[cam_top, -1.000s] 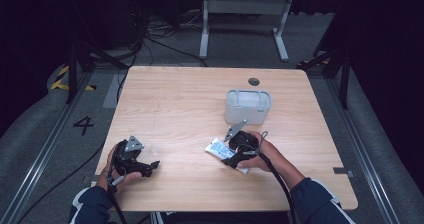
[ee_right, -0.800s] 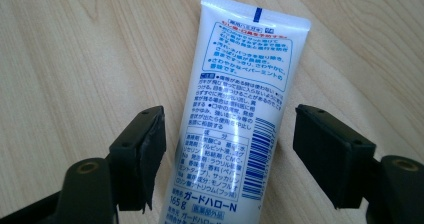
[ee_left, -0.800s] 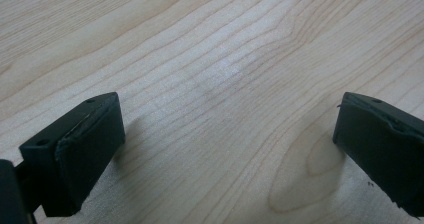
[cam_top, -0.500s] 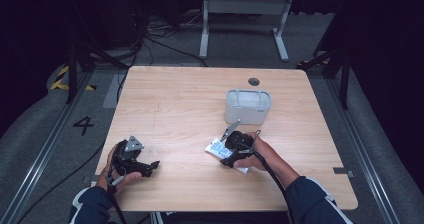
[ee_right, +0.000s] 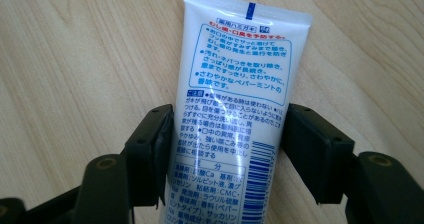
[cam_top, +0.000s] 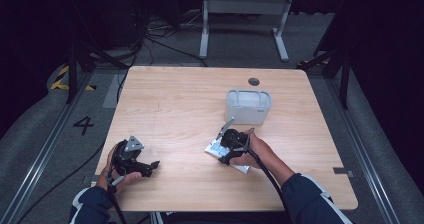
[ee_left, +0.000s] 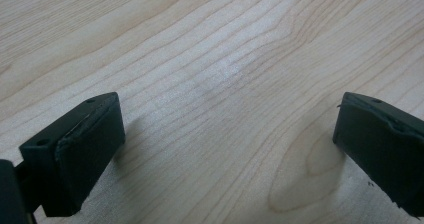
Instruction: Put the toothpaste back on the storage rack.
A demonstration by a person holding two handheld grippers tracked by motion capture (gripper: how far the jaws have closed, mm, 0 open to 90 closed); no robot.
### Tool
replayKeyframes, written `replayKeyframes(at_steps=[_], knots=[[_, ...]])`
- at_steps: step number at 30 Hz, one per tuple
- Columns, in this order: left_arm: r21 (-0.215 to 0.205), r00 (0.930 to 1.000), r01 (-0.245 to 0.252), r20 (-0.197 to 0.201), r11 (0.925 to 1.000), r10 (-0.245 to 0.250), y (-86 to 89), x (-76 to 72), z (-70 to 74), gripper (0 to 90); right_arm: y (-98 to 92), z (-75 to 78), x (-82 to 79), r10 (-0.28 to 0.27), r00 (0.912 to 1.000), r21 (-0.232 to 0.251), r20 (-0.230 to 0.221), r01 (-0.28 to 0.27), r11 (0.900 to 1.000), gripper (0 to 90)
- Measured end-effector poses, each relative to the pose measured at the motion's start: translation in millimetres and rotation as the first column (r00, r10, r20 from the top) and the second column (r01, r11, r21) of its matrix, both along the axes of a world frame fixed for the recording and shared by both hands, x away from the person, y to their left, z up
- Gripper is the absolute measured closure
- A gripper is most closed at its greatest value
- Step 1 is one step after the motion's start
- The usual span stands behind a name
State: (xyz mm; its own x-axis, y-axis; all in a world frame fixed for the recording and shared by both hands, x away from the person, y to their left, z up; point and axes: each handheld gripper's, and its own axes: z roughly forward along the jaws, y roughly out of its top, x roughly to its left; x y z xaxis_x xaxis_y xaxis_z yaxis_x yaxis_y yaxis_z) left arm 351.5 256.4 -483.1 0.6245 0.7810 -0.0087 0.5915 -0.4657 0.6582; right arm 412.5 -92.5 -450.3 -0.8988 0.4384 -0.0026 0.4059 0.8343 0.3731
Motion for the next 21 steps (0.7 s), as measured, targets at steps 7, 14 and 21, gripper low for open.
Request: replayKeyframes(at_steps=[7, 14, 21], knots=[[-0.001, 1.0000, -0.001, -0.001, 1.0000, 0.001, -0.1, -0.1, 0.0, 0.5, 5.6, 1.1, 4.0, -0.005, 0.9997, -0.028, -0.022, 0.004, 1.000, 37.4], [0.000, 1.0000, 0.000, 0.000, 1.0000, 0.000, 0.0, 0.0, 0.0, 0.6, 8.6, 1.9, 4.5, -0.005, 0.9999, -0.032, -0.015, 0.004, 0.999, 42.8], [-0.001, 1.0000, 0.000, 0.000, 1.0000, 0.000, 0.0, -0.1, 0.0, 0.6, 7.3, 3.8, 4.0, 0.005, 0.9999, -0.027, -0.016, -0.006, 1.000, 53.7]])
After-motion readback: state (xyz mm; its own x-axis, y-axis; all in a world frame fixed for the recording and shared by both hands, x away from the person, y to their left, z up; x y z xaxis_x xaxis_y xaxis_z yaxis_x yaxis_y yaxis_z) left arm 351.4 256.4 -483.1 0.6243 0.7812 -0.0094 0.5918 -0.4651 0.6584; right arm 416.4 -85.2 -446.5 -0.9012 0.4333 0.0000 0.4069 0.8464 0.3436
